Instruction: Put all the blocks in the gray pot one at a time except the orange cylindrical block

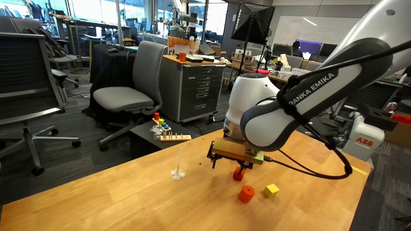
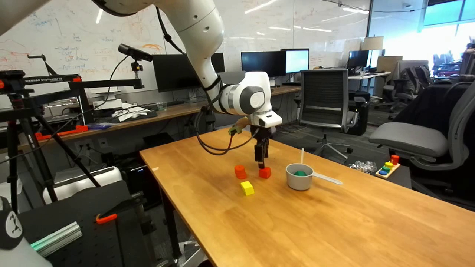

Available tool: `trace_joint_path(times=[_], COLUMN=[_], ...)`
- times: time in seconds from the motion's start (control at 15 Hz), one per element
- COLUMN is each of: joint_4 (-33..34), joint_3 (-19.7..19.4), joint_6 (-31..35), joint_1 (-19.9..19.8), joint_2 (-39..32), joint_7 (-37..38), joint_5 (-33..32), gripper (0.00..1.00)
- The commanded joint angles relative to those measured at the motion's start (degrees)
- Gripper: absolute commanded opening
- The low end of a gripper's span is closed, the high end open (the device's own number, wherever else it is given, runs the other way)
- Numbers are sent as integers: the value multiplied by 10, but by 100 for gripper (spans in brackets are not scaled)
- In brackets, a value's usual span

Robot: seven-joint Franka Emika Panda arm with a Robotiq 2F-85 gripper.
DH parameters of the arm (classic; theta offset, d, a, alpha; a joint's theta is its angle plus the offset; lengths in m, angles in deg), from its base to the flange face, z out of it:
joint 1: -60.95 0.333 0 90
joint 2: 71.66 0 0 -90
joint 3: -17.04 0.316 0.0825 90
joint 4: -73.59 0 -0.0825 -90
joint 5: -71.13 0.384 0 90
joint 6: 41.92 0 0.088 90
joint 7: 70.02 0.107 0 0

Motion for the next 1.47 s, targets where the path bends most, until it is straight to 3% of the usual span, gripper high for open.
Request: trace_joint_path(times=[0.0, 0.73, 1.4], joint_4=[-16, -70, -123], joint_3=[-9, -19, -30], joint_6=[-4, -10, -2], joint_1=[25, 54, 35], joint_2=[18, 70, 104], joint_7=[53, 136, 154], joint_5=[5, -13, -19], gripper=[100, 100, 100])
